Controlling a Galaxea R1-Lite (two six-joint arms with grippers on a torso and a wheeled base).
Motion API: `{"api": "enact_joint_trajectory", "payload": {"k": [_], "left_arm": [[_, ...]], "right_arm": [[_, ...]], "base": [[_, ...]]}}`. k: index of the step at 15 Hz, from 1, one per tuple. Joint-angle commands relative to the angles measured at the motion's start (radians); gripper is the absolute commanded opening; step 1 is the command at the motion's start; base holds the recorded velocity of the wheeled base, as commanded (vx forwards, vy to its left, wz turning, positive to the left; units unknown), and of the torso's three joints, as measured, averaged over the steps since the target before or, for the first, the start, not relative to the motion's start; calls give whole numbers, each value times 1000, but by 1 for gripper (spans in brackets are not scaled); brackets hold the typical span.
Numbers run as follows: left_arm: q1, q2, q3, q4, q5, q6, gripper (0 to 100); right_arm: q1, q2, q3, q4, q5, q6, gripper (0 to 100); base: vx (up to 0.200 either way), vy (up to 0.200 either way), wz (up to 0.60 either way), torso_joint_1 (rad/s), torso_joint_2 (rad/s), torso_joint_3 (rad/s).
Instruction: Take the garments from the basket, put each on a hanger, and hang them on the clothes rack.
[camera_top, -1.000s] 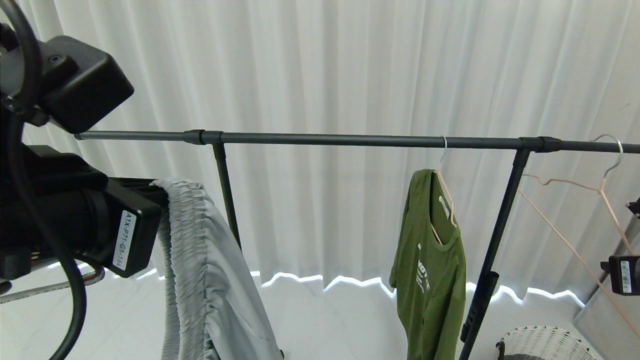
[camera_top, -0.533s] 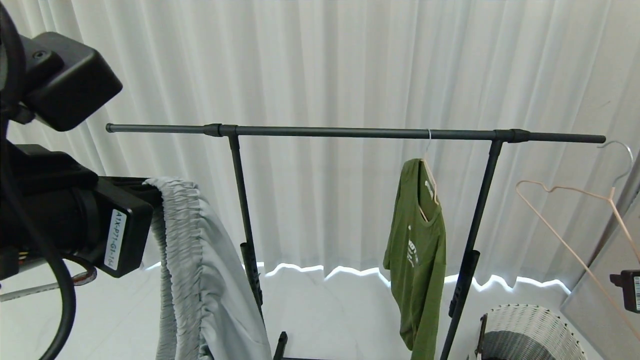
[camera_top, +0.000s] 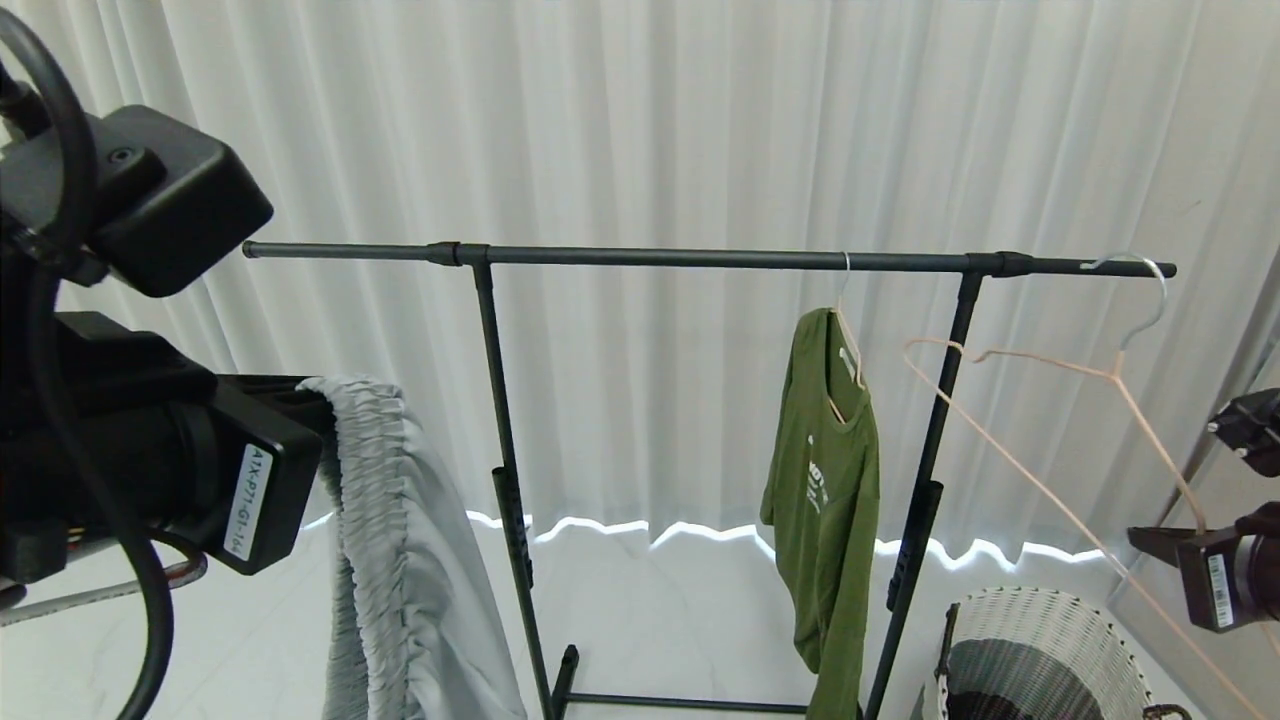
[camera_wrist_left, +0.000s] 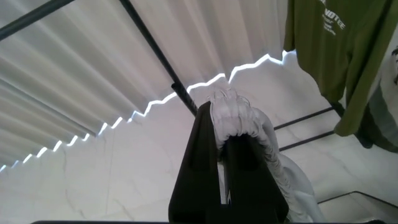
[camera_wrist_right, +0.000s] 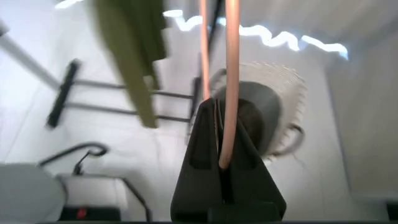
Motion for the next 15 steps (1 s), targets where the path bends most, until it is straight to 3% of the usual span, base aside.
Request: {"api": "enact_joint_trajectory", "payload": {"k": [1, 5, 8, 10, 15], "left_arm": [[18, 7, 16, 1, 1, 3, 0], [142, 52, 5, 1, 36, 3, 0], [158, 73, 5, -1, 56, -7, 0], [170, 121, -1, -13, 58, -46, 0], [213, 299, -116, -21, 98, -175, 0]], "right_arm": [[177, -16, -1, -1, 0, 2, 0], [443, -24, -2, -1, 0, 60, 0], [595, -21, -1, -6, 0, 117, 0], [730, -24, -2, -12, -1, 187, 0], [894, -21, -7, -13, -3, 238, 0]], "base": [[0, 0, 0, 0, 0, 0], [0, 0, 0, 0, 0, 0], [0, 0, 0, 0, 0, 0], [0, 0, 0, 0, 0, 0], [0, 0, 0, 0, 0, 0]]}}
